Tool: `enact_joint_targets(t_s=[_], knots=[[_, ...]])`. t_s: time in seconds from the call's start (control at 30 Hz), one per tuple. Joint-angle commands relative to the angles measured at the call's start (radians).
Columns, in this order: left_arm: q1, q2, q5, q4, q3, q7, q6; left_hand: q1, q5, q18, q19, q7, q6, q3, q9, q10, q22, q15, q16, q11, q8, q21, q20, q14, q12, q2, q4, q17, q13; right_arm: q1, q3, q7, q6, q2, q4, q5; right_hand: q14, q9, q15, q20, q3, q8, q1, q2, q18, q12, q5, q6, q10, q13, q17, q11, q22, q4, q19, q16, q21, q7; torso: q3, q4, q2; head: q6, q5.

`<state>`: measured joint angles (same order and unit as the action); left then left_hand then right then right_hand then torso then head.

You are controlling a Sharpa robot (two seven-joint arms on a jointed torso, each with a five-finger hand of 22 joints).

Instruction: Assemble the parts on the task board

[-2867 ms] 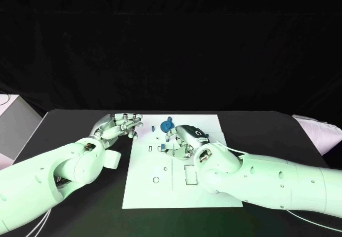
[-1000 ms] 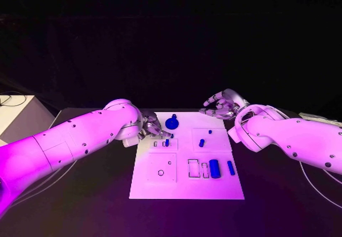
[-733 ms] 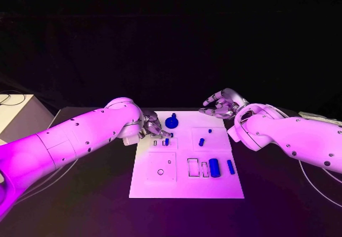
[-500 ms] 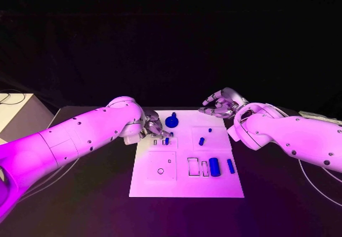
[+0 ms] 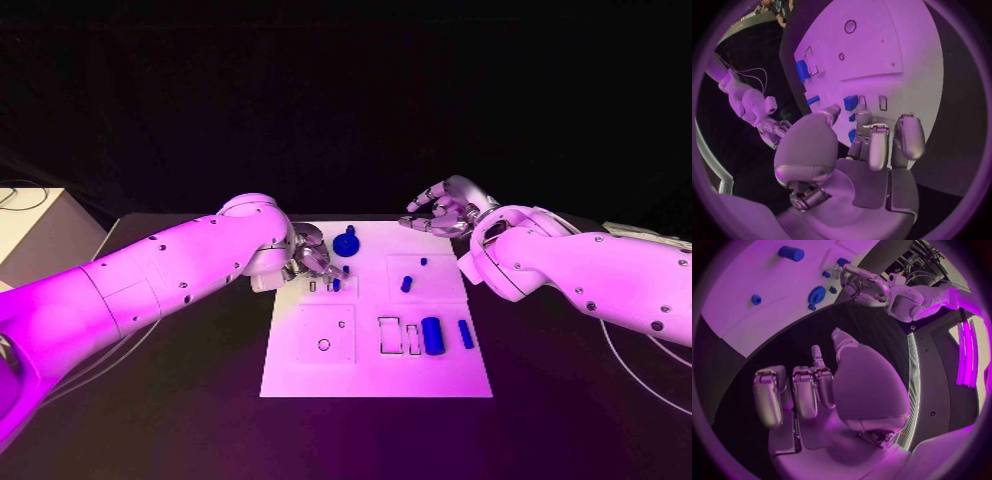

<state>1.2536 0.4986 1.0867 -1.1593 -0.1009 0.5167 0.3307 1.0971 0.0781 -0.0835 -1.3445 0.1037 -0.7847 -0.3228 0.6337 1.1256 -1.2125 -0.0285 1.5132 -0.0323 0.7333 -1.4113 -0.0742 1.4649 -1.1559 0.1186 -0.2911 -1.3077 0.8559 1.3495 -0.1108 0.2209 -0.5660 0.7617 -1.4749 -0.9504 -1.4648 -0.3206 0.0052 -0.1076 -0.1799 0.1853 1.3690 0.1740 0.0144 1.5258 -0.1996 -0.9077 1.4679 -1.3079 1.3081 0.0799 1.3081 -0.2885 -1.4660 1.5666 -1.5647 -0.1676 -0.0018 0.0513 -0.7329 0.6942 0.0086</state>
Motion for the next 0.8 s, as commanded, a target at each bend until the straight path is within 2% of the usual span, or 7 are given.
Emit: enact_joint_targets(t_s=[0.03, 0.2, 0.5, 0.67, 0.8], knots=[[0.002, -0.005, -0.009, -0.001, 0.000, 0.001, 0.034, 0.002, -0.001, 0.005, 0.007, -0.001, 0.004, -0.006, 0.001, -0.005, 0.001, 0.001, -0.002, 0.000, -0.004, 0.003, -0.002, 0.050, 0.003, 0.001, 0.000, -0.138, -0.001, 0.000, 0.000, 0.001, 0.017, -0.001, 0.000, -0.014, -0.106, -0.001, 0.006, -0.005, -0.003, 0.004, -0.001, 0.001, -0.014, -0.005, -0.006, 0.009, 0.047, -0.213, 0.263, 0.005, 0.263, -0.001, -0.105, 0.004, -0.006, 0.000, 0.0002, 0.0001, 0.000, 0.001, 0.000], [0.002, -0.010, -0.011, 0.002, 0.000, 0.001, 0.042, 0.006, 0.000, 0.004, 0.008, 0.000, 0.005, -0.009, 0.004, -0.011, 0.002, 0.002, -0.003, 0.000, -0.005, 0.003, -0.003, 0.049, 0.009, 0.000, 0.000, -0.136, -0.008, 0.001, 0.000, 0.004, 0.020, -0.003, 0.000, -0.015, -0.106, 0.000, 0.006, -0.005, -0.002, 0.004, -0.003, 0.002, -0.014, -0.005, -0.007, 0.011, 0.047, -0.213, 0.263, 0.006, 0.263, -0.002, -0.105, 0.004, -0.006, 0.000, 0.0002, -0.0012, 0.000, 0.003, 0.000], [0.001, -0.012, -0.012, 0.002, 0.001, 0.001, 0.051, 0.032, 0.001, 0.004, 0.010, 0.000, 0.005, -0.028, 0.018, -0.017, 0.002, 0.003, -0.003, -0.001, -0.009, 0.004, -0.005, 0.049, 0.016, -0.002, 0.004, -0.137, -0.016, 0.001, 0.000, 0.010, 0.024, -0.005, 0.001, -0.017, -0.106, 0.000, 0.006, -0.005, -0.002, 0.004, -0.003, 0.002, -0.014, -0.005, -0.007, 0.011, 0.047, -0.213, 0.263, 0.006, 0.263, -0.002, -0.105, 0.004, -0.006, 0.000, 0.0002, 0.0004, 0.000, 0.004, -0.002], [0.001, -0.013, -0.016, 0.002, 0.001, -0.003, 0.043, 0.079, 0.001, 0.003, 0.012, -0.002, 0.005, -0.079, 0.039, -0.024, 0.003, 0.001, -0.005, 0.001, -0.019, 0.005, -0.005, 0.047, 0.027, -0.004, 0.006, -0.136, -0.029, 0.001, 0.000, 0.012, 0.025, -0.007, 0.001, -0.018, -0.106, 0.000, 0.006, -0.005, -0.002, 0.004, -0.003, 0.002, -0.014, -0.005, -0.007, 0.011, 0.047, -0.213, 0.263, 0.006, 0.263, -0.002, -0.105, 0.004, -0.006, 0.000, 0.0003, 0.0004, 0.000, 0.005, -0.002], [0.001, -0.014, -0.017, 0.002, 0.001, -0.005, 0.040, 0.089, 0.000, 0.003, 0.012, -0.003, 0.004, -0.095, 0.045, -0.026, 0.003, 0.001, -0.005, 0.002, -0.022, 0.004, -0.005, 0.047, 0.031, -0.002, 0.006, -0.136, -0.034, 0.001, 0.000, 0.014, 0.026, -0.007, 0.001, -0.019, -0.106, 0.000, 0.006, -0.005, -0.002, 0.004, -0.003, 0.002, -0.014, -0.005, -0.007, 0.011, 0.047, -0.213, 0.263, 0.006, 0.263, -0.002, -0.105, 0.004, -0.006, 0.000, 0.0004, -0.0005, -0.001, 0.006, -0.002]])
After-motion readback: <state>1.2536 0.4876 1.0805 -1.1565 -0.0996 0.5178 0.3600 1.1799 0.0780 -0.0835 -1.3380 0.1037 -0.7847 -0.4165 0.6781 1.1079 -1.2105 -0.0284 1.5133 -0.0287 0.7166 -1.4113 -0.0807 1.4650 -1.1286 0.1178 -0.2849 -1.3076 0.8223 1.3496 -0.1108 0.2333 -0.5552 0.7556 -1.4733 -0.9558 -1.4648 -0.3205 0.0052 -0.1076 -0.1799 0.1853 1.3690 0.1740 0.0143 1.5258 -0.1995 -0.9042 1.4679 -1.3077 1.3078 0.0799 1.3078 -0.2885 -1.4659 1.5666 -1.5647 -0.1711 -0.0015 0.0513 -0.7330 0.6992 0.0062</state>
